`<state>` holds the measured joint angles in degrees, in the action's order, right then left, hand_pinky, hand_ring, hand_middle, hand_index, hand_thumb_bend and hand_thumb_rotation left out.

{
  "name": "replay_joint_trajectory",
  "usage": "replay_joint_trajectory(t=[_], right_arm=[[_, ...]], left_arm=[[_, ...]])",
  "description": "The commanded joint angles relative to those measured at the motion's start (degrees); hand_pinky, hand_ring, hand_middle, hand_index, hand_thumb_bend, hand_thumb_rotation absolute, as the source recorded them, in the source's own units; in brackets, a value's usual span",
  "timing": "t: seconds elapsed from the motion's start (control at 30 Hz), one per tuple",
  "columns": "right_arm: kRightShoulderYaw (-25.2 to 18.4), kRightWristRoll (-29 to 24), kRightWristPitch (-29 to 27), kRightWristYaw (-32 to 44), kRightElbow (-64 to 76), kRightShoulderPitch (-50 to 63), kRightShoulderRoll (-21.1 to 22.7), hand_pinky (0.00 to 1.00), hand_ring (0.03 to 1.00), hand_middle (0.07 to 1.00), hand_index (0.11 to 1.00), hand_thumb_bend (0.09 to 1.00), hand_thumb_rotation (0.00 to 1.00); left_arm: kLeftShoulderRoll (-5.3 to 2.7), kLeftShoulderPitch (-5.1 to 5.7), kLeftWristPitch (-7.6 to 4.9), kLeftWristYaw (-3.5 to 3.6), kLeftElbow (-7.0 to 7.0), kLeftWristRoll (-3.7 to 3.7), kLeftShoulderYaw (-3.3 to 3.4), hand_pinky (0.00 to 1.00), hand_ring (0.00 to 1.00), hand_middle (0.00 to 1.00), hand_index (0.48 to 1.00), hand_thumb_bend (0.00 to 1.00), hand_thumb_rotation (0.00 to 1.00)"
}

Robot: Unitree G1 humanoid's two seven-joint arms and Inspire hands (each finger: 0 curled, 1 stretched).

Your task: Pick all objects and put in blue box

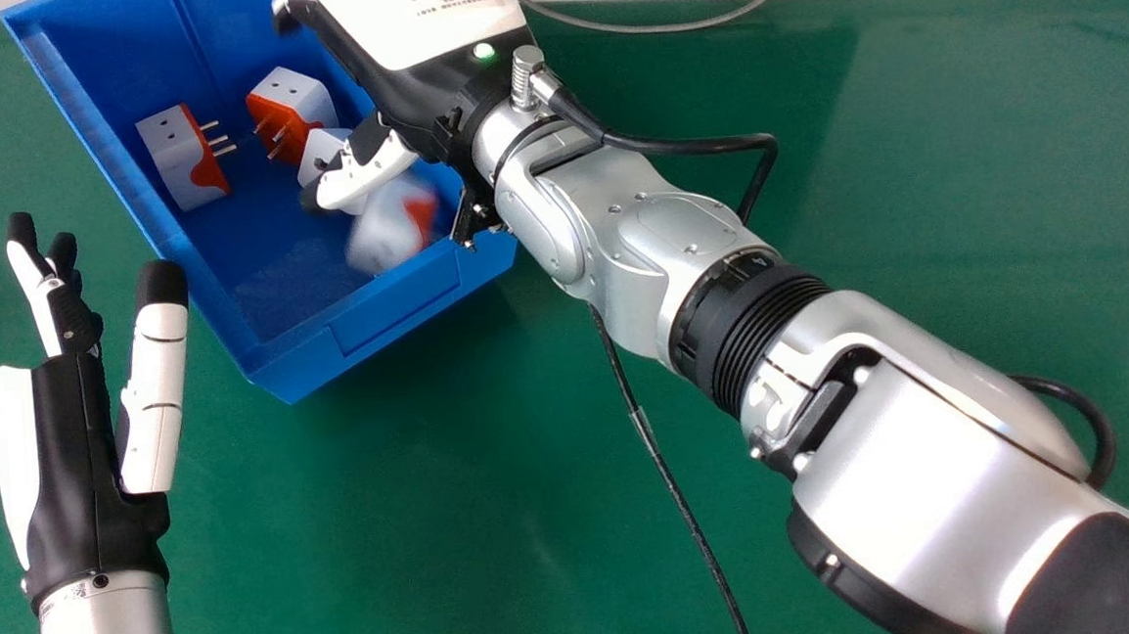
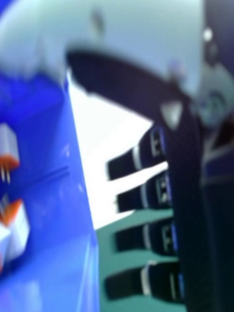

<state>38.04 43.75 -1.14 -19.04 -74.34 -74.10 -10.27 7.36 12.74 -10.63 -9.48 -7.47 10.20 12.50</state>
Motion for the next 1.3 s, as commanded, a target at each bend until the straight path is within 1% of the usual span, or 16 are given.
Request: replay_joint_trajectory(t=[0.0, 0.17, 0.33, 0.4, 0.43, 0.5, 0.53, 0.57, 0.6, 0.7, 0.77, 0.87, 1.07, 1.13, 1.2, 1.27], right_arm=[[0.18, 0.59, 0.57, -1.57, 0.38, -5.10, -5.75, 0.94, 0.999, 0.999, 0.999, 0.679, 0.97], [-1.95, -1.91, 0.19, -2.26, 1.37, -3.36, -5.21, 0.97, 1.000, 1.000, 1.000, 0.679, 0.99], [-4.64, -4.51, -0.73, -4.49, 3.03, -1.31, -4.10, 0.97, 1.000, 1.000, 1.000, 0.673, 0.99], [-6.01, -5.79, -1.93, -5.67, 5.04, 0.63, -2.84, 0.97, 1.000, 1.000, 1.000, 0.648, 0.98], [-6.54, -6.34, -2.55, -6.14, 6.36, 1.90, -2.16, 0.97, 1.000, 1.000, 1.000, 0.612, 0.96], [-7.41, -7.13, -3.65, -6.93, 10.91, 6.00, -0.55, 0.98, 1.000, 1.000, 1.000, 0.570, 0.90], [-7.75, -7.35, -4.00, -7.35, 13.95, 8.57, 0.33, 0.98, 1.000, 1.000, 1.000, 0.570, 0.90], [-8.14, -7.53, -4.28, -7.50, 18.64, 12.23, 1.56, 0.99, 1.000, 1.000, 1.000, 0.546, 0.85], [-8.55, -7.83, -4.57, -7.29, 24.33, 16.55, 3.01, 0.99, 1.000, 1.000, 1.000, 0.534, 0.85], [-9.84, -8.53, -5.04, -5.30, 38.70, 27.35, 6.53, 1.00, 1.000, 1.000, 1.000, 0.523, 0.89], [-10.85, -9.17, -5.96, -4.00, 46.57, 34.06, 8.83, 1.00, 1.000, 1.000, 1.000, 0.520, 0.91], [-12.32, -9.56, -6.49, -2.12, 55.12, 41.56, 11.79, 1.00, 1.000, 1.000, 1.000, 0.513, 0.93], [-16.94, -14.55, -6.54, 6.60, 65.54, 51.57, 18.46, 1.00, 1.000, 1.000, 1.000, 0.486, 0.93], [-19.34, -16.82, -5.52, 9.77, 68.57, 54.29, 20.16, 0.99, 1.000, 1.000, 1.000, 0.472, 0.93], [-21.30, -18.51, -4.75, 11.78, 71.00, 56.49, 21.24, 0.99, 1.000, 1.000, 1.000, 0.467, 0.93], [-22.91, -20.00, -4.45, 13.48, 72.32, 58.05, 21.91, 0.94, 1.000, 1.000, 1.000, 0.462, 0.92]], left_arm=[[0.02, -0.46, -1.31, -0.47, -0.21, 0.11, -0.01, 0.97, 1.00, 1.00, 1.000, 0.69, 1.00], [0.52, -1.54, -1.21, -0.12, 0.83, -0.43, 0.34, 0.97, 1.00, 1.00, 1.000, 0.68, 1.00], [0.95, -2.41, -1.48, 0.04, 1.69, -0.50, 0.54, 0.97, 1.00, 1.00, 1.000, 0.68, 1.00], [1.34, -2.68, -1.55, 0.34, 1.93, -0.74, 0.82, 0.97, 1.00, 1.00, 1.000, 0.67, 1.00], [1.48, -2.74, -1.51, 0.48, 1.87, -0.83, 0.92, 0.98, 1.00, 1.00, 1.000, 0.68, 1.00], [1.66, -2.64, -1.40, 0.70, 1.46, -0.85, 1.03, 0.98, 1.00, 1.00, 1.000, 0.69, 1.00], [1.80, -2.66, -1.34, 0.81, 1.30, -0.88, 1.10, 0.98, 1.00, 1.00, 1.000, 0.69, 1.00], [1.91, -2.55, -1.37, 0.93, 1.10, -0.94, 1.15, 0.97, 1.00, 1.00, 1.000, 0.69, 1.00], [2.04, -2.36, -1.53, 1.07, 0.97, -1.02, 1.24, 0.97, 1.00, 1.00, 1.000, 0.69, 1.00], [2.31, -1.73, -1.84, 1.49, 0.36, -1.04, 1.50, 0.97, 1.00, 1.00, 1.000, 0.66, 1.00], [2.49, -1.05, -1.90, 1.89, -0.54, -0.97, 1.70, 0.97, 1.00, 1.00, 1.000, 0.65, 1.00], [2.79, -0.36, -1.94, 2.54, -1.49, -1.14, 2.18, 0.97, 1.00, 1.00, 1.000, 0.64, 1.00], [3.54, 0.01, -1.64, 3.54, -2.21, -1.64, 2.67, 0.95, 1.00, 1.00, 1.000, 0.63, 1.00], [3.90, -0.14, -1.71, 3.95, -1.90, -1.83, 2.96, 0.95, 1.00, 1.00, 1.000, 0.63, 1.00], [4.21, -0.38, -1.36, 4.31, -1.63, -2.14, 3.27, 0.94, 1.00, 1.00, 1.000, 0.64, 1.00], [4.23, -0.51, -0.77, 4.69, -1.83, -2.42, 3.46, 0.94, 1.00, 1.00, 1.000, 0.63, 1.00]])
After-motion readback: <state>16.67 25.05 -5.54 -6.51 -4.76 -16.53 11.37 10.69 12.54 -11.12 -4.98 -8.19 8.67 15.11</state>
